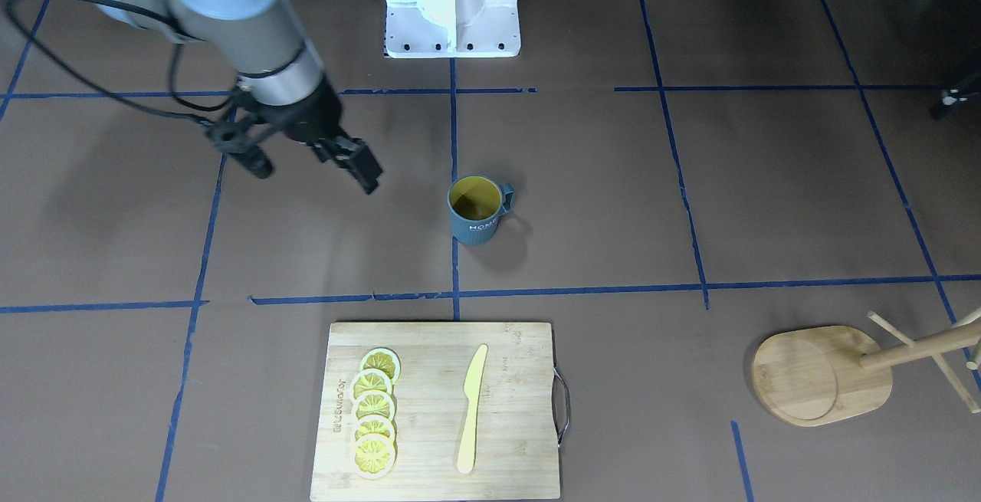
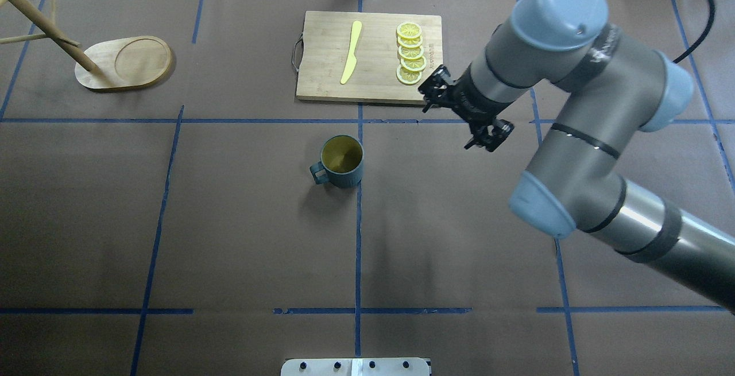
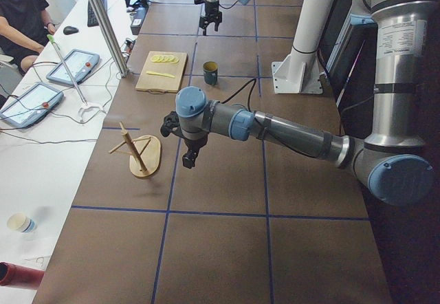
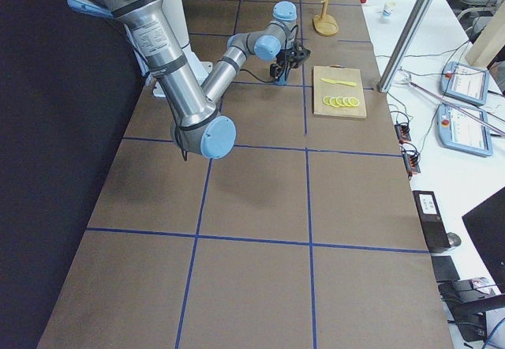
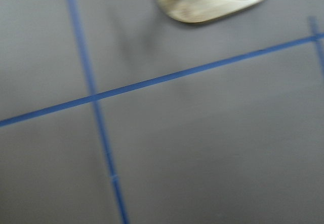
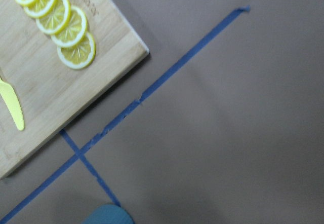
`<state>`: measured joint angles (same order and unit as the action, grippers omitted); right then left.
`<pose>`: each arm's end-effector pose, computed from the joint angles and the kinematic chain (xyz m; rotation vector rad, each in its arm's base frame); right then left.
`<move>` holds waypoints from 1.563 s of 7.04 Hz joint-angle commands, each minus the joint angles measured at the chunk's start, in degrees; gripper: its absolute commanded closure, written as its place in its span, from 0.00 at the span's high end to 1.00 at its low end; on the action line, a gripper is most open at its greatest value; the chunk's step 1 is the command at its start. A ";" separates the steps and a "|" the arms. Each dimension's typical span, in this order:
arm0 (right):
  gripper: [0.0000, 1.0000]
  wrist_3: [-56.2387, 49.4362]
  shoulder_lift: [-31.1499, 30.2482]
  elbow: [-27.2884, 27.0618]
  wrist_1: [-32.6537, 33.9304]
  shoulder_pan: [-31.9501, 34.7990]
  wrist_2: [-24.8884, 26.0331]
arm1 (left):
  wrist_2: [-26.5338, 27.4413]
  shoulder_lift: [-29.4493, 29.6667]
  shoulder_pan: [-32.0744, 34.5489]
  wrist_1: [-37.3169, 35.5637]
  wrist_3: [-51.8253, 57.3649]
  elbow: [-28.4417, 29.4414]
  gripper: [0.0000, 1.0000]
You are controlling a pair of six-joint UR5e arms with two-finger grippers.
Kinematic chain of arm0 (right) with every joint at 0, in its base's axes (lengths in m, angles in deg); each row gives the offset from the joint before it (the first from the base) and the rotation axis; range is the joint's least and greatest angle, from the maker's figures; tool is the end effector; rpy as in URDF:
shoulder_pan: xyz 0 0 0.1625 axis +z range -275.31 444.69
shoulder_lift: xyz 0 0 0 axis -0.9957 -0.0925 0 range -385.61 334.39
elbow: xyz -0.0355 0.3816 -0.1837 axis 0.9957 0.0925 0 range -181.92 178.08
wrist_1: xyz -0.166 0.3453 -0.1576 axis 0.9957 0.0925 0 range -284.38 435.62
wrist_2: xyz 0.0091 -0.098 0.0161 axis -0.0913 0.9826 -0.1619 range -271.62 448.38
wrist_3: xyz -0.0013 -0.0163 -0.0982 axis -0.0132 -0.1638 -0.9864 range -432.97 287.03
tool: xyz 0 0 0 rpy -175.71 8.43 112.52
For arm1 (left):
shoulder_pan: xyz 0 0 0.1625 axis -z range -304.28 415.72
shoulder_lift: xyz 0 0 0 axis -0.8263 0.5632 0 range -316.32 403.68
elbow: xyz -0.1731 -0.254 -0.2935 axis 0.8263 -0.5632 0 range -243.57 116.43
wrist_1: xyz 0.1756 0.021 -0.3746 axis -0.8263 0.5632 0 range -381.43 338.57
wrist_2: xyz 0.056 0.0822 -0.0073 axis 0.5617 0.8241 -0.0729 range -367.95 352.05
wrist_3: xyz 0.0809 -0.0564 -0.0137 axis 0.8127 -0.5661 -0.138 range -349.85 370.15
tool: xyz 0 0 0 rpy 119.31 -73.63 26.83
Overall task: Hang cup on storage rack
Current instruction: 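Release the mug upright and lift the right gripper away, then reach the left gripper to the mug handle while the right arm withdraws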
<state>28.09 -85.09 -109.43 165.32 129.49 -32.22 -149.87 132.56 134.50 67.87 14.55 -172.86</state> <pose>-0.3735 -0.4874 0.2195 -0.2460 -0.9507 0.6724 0.0392 -0.4794 0.4936 0.2312 0.9198 0.3902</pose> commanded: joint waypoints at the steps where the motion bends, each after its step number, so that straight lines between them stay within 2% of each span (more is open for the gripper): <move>1: 1.00 -13.63 -7.02 -2.35 -0.04 9.39 -6.82 | -1.70 5.93 -11.39 0.35 -0.79 -0.84 1.00; 2: 1.00 -21.53 -10.36 -2.09 -0.04 13.78 -7.54 | -1.95 8.82 -13.19 2.44 -3.31 -0.15 1.00; 3: 1.00 -34.14 -15.26 -1.92 -0.39 17.83 -9.11 | -1.61 12.25 -15.82 6.29 -3.08 1.08 1.00; 4: 1.00 -47.66 -17.31 0.00 -0.31 21.87 -11.21 | -1.60 17.33 -20.98 10.77 -3.69 4.05 1.00; 5: 1.00 -59.11 -18.21 3.67 -0.40 25.91 -12.80 | 0.22 20.60 -24.25 15.86 -4.13 5.56 1.00; 7: 1.00 -82.57 -19.00 10.45 -0.57 31.03 -14.40 | 6.54 23.16 -29.87 22.73 -4.91 7.58 1.00; 8: 1.00 -87.56 -19.18 12.91 -0.57 33.57 -15.44 | 14.40 26.66 -33.74 25.64 -10.32 9.86 1.00; 9: 1.00 -90.05 -20.05 13.90 -0.57 34.91 -15.89 | 21.70 27.65 -40.30 32.37 -14.55 12.32 1.00; 10: 1.00 -91.47 -20.67 13.82 -0.66 35.61 -15.89 | 25.95 27.84 -43.68 39.65 -19.72 15.04 1.00; 11: 1.00 -91.39 -20.68 13.91 -0.66 35.62 -15.89 | 26.43 28.53 -44.67 43.90 -21.34 18.11 1.00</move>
<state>-62.28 -105.46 -95.81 164.69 164.61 -48.02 -126.21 160.27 92.50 105.55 -3.37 -158.19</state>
